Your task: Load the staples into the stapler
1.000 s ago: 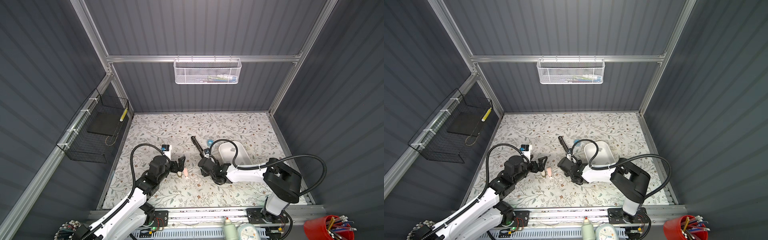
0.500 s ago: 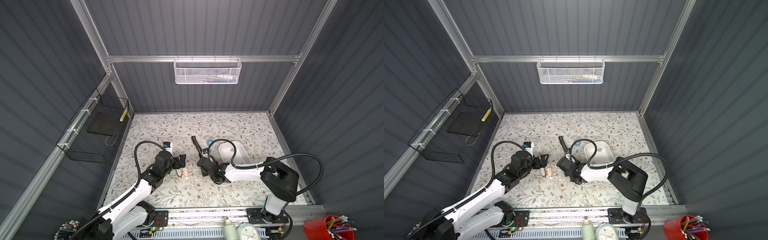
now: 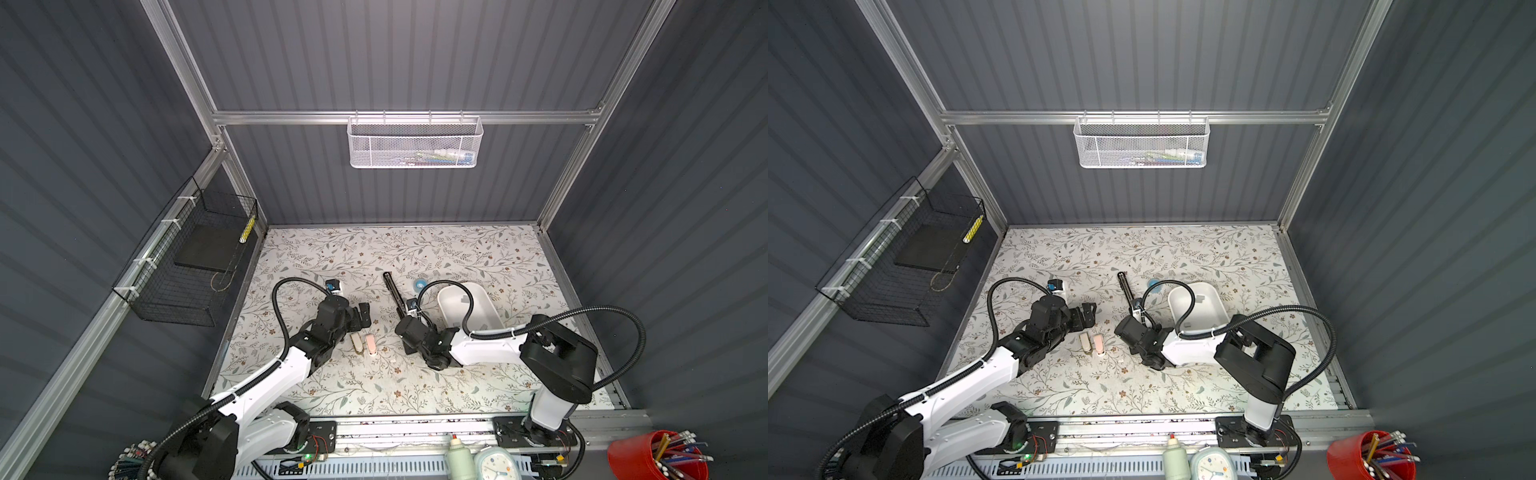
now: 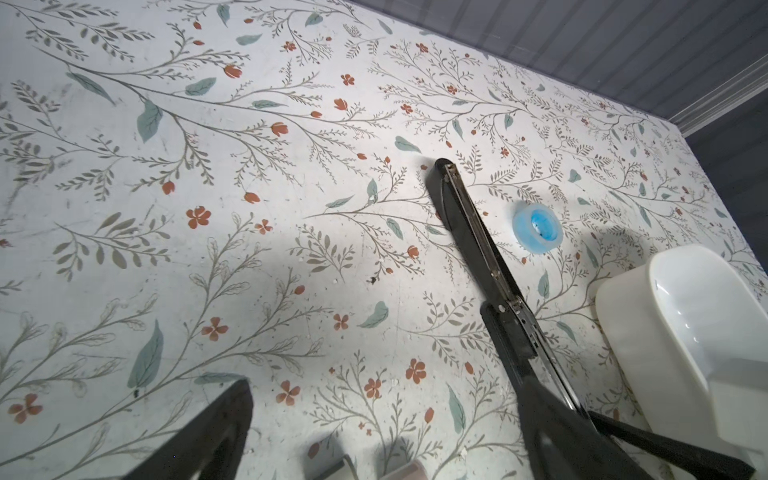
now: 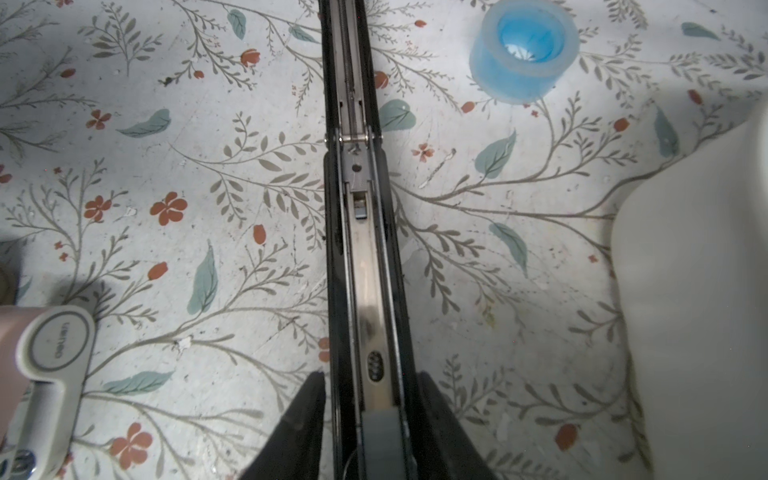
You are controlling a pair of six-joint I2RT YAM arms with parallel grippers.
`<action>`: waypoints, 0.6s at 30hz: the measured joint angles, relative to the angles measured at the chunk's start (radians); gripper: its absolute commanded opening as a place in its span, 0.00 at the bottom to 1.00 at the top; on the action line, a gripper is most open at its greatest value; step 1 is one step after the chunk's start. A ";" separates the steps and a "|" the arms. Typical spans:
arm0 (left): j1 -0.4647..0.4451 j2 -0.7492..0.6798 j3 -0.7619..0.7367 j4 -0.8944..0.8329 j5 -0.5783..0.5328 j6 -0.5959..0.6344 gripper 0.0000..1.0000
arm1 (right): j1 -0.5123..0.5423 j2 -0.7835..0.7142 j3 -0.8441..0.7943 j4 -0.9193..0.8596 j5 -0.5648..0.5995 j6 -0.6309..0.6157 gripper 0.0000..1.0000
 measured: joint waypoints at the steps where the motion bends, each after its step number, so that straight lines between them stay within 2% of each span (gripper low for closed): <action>1: 0.000 0.006 0.001 0.003 0.010 0.001 1.00 | 0.000 0.000 0.000 0.001 -0.002 0.001 0.35; 6: 0.000 0.033 0.001 0.028 0.058 0.001 1.00 | 0.000 0.000 -0.024 0.029 -0.017 0.006 0.23; 11: 0.000 0.097 0.004 0.047 0.090 0.001 1.00 | 0.000 0.000 -0.035 0.077 -0.073 0.013 0.17; 18: 0.001 0.176 0.017 0.074 0.101 -0.002 1.00 | 0.000 -0.007 -0.058 0.143 -0.146 0.019 0.13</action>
